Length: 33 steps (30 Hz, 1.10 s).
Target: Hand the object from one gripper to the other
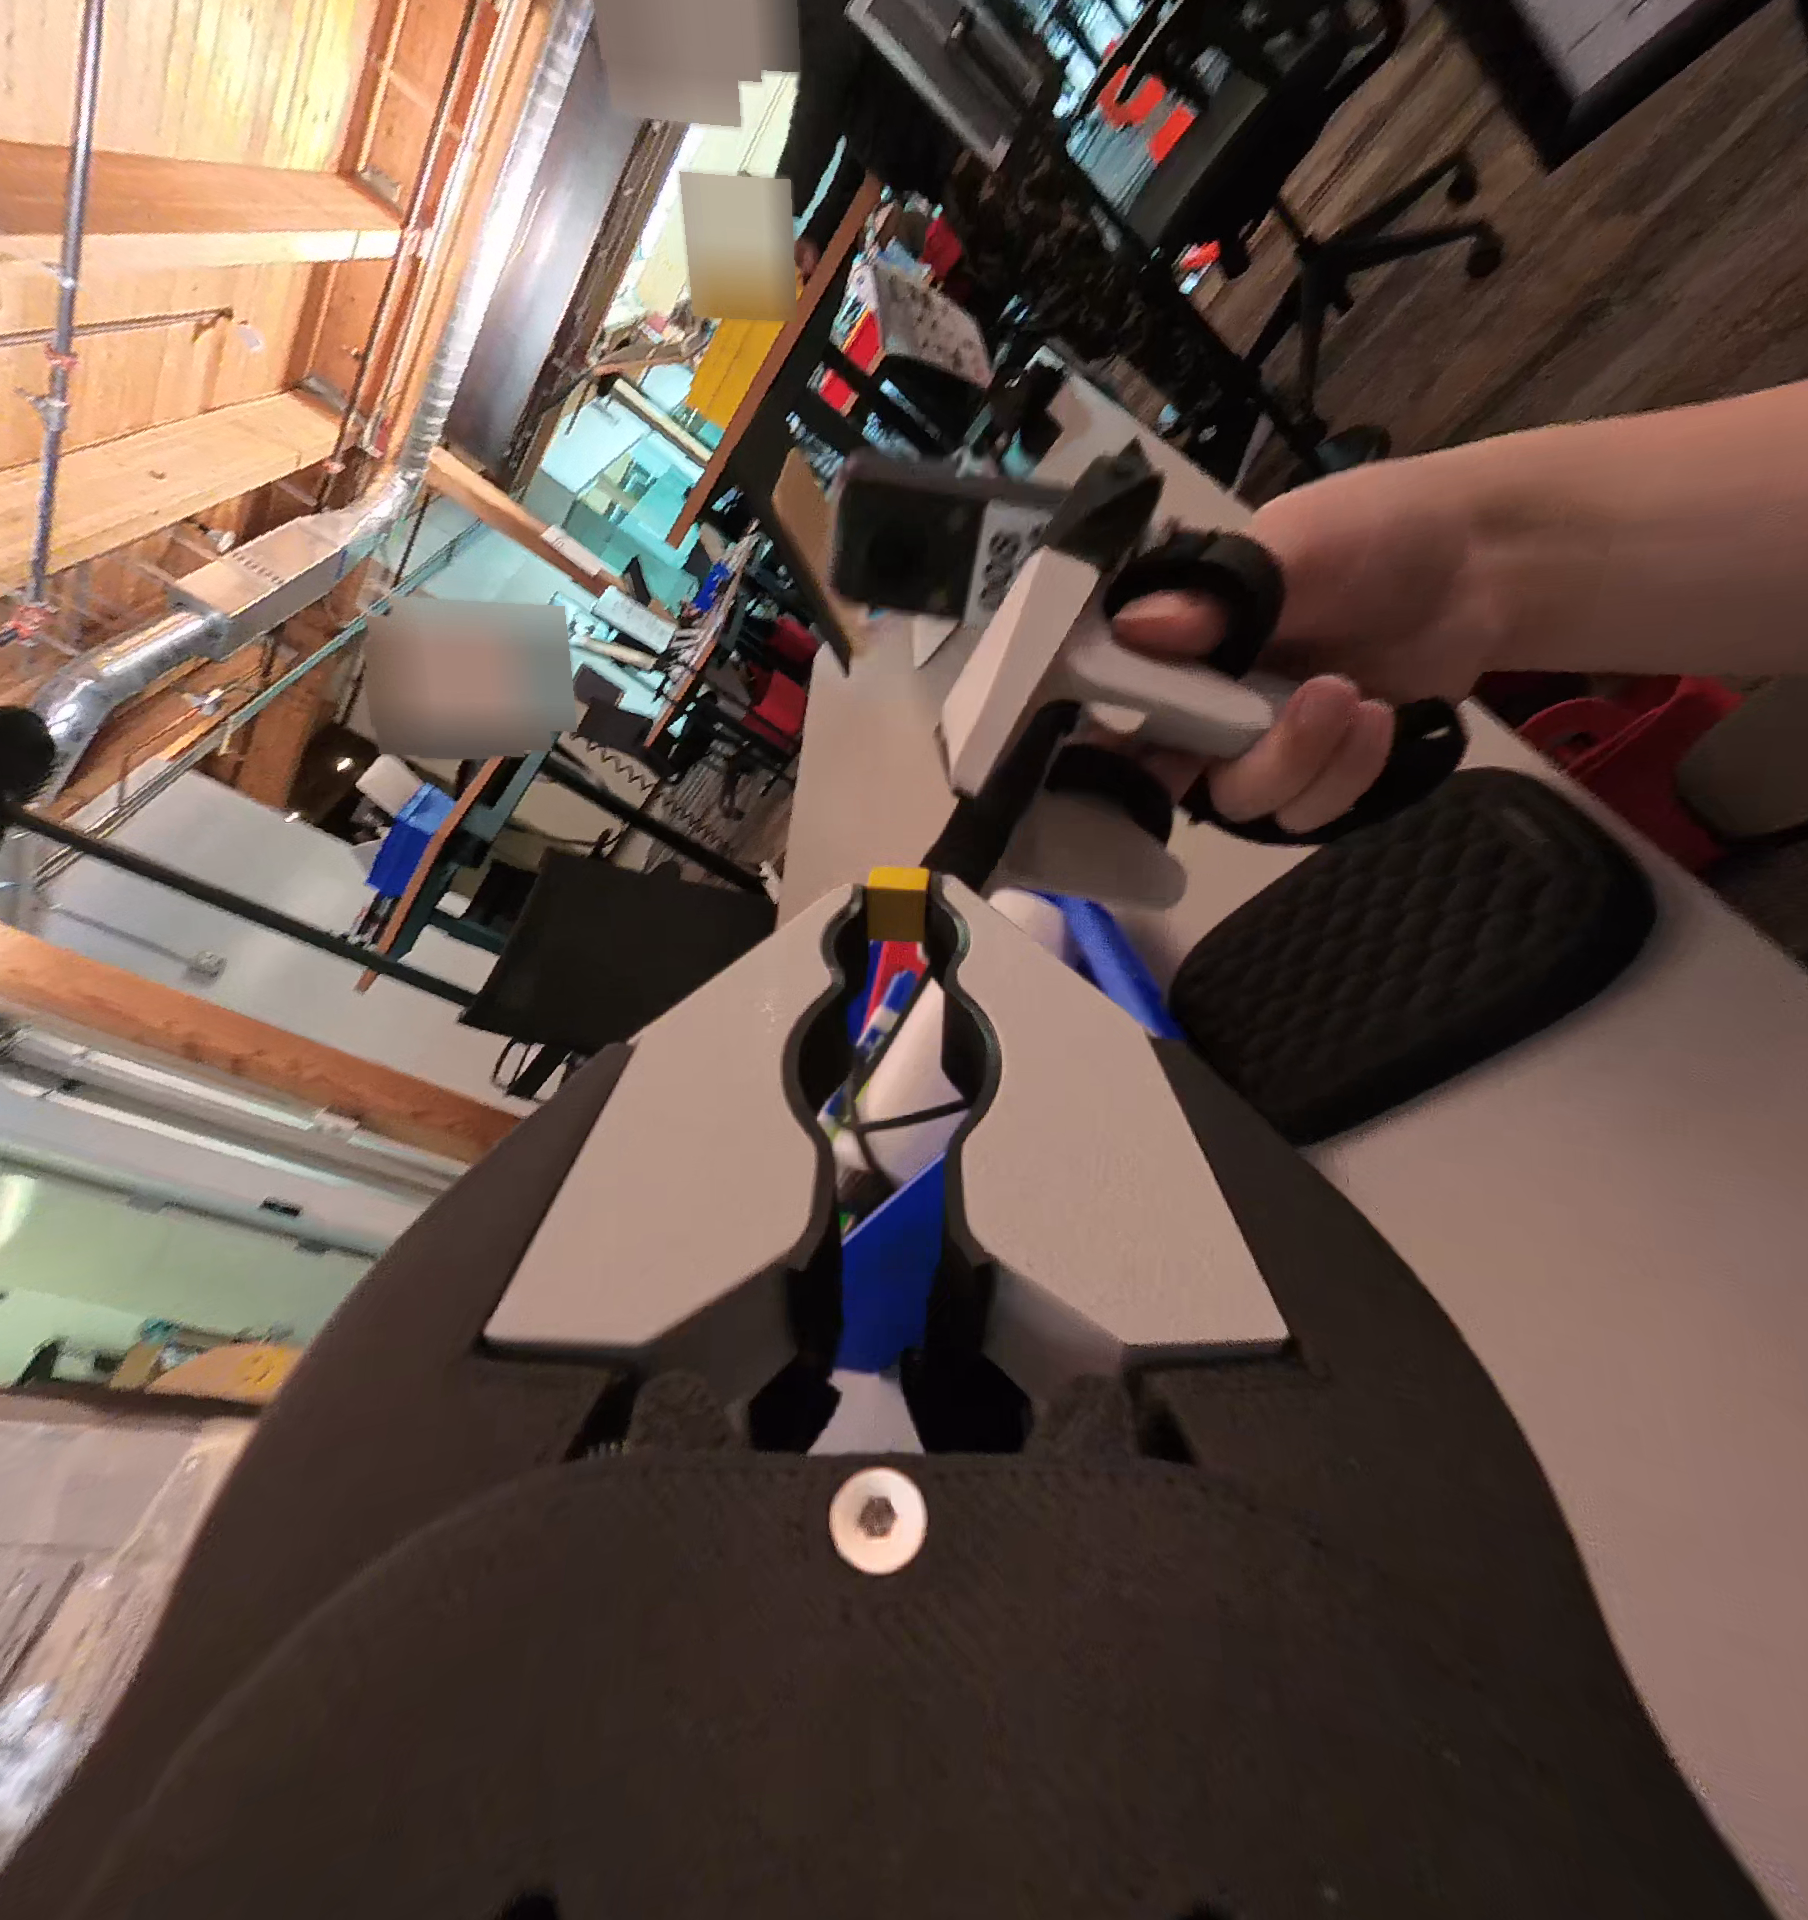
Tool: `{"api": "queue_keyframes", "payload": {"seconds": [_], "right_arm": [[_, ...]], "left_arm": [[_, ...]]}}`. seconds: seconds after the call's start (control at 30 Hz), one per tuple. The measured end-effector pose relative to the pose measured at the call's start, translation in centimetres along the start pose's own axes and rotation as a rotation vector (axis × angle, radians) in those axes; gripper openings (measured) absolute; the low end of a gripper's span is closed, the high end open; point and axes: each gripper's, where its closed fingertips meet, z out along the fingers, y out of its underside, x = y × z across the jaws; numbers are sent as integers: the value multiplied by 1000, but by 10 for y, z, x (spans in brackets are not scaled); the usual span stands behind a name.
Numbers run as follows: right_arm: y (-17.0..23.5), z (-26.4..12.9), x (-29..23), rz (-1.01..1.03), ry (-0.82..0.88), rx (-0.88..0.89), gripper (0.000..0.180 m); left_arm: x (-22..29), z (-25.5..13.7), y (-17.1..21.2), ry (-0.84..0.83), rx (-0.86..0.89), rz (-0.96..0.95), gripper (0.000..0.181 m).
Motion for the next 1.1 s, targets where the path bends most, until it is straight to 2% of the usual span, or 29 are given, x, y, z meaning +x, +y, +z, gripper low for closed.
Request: {"api": "queue_keyframes", "payload": {"seconds": [0.33, 0.67, 1.1], "right_arm": [[-29, -27, 32, -313, 432, 98, 36], [-27, -32, 39, -340, 515, 63, 36], [-25, -32, 41, -350, 542, 42, 35]], "left_arm": [[-31, -3, 40, -179, -232, 127, 8], [-32, -2, 49, -200, -289, 165, 8], [-32, -1, 53, -206, -316, 182, 8]]}}
